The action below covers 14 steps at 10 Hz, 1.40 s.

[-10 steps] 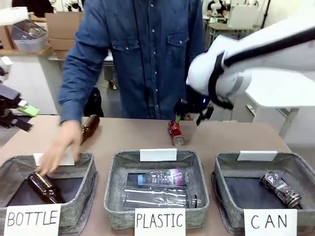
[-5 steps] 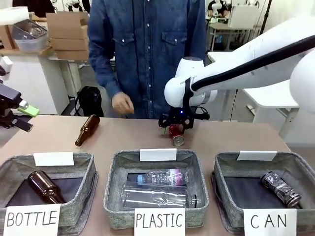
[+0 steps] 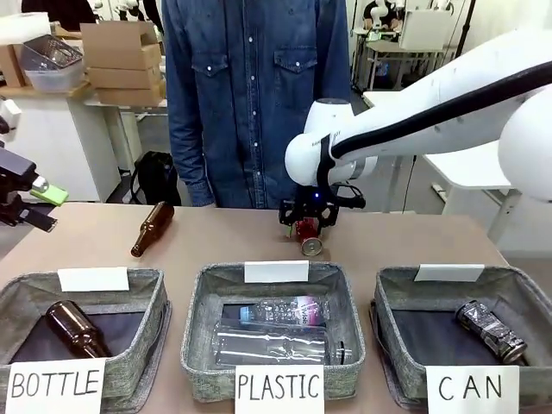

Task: Sort the can waste into the basket.
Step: Pick up the can waste from the table and place it in the right Fabric basket.

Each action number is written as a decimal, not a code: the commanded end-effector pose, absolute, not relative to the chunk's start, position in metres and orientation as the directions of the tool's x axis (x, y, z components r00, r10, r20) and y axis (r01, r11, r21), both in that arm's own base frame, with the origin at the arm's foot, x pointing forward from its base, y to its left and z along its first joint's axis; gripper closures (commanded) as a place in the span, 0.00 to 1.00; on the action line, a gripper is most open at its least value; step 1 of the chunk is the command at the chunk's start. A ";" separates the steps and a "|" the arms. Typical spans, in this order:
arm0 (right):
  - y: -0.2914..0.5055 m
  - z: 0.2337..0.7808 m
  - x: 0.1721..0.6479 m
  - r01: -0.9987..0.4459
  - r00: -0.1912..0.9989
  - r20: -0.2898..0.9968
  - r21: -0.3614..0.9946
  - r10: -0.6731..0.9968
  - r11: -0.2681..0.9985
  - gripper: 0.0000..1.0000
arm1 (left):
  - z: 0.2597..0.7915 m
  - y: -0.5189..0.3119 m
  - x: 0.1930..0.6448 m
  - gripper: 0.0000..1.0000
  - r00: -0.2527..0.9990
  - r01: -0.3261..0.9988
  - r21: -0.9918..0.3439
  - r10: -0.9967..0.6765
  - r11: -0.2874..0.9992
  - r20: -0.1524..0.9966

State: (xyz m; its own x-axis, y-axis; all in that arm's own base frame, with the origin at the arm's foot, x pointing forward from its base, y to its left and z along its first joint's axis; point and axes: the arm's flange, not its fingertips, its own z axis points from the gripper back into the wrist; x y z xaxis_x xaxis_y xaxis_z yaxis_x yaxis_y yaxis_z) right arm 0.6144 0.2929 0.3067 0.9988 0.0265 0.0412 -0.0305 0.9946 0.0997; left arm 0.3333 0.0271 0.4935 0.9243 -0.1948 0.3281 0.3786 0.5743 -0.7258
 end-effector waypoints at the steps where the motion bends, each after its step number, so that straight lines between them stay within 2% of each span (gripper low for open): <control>1: 0.294 0.311 0.613 0.005 0.999 0.040 0.065 -0.007 0.998 1.00 | 0.494 0.030 0.331 0.00 0.920 0.389 -0.722 -0.208 0.572 0.331; 3: 0.294 0.309 0.611 0.001 1.000 0.025 0.065 -0.003 0.998 1.00 | 0.494 0.030 0.331 0.00 0.920 0.389 -0.722 -0.208 0.572 0.331; 4: 0.293 0.309 0.611 0.001 1.000 0.019 0.061 -0.002 0.998 0.86 | 0.494 0.030 0.331 0.00 0.920 0.389 -0.722 -0.208 0.572 0.331; 5: 0.293 0.309 0.611 -0.004 1.000 0.009 0.063 0.003 0.998 0.95 | 0.494 0.030 0.331 0.00 0.920 0.389 -0.722 -0.208 0.572 0.331; 6: 0.293 0.309 0.611 -0.001 1.000 0.011 0.056 0.001 0.998 1.00 | 0.494 0.030 0.331 0.00 0.920 0.389 -0.722 -0.208 0.572 0.331; 13: 0.278 0.323 0.613 0.004 1.000 -0.003 0.081 -0.003 0.997 1.00 | 0.494 0.030 0.331 0.00 0.920 0.389 -0.722 -0.208 0.572 0.331; 14: 0.267 0.338 0.605 -0.059 0.995 -0.069 0.116 0.067 0.991 1.00 | 0.494 0.030 0.331 0.00 0.920 0.389 -0.722 -0.208 0.572 0.331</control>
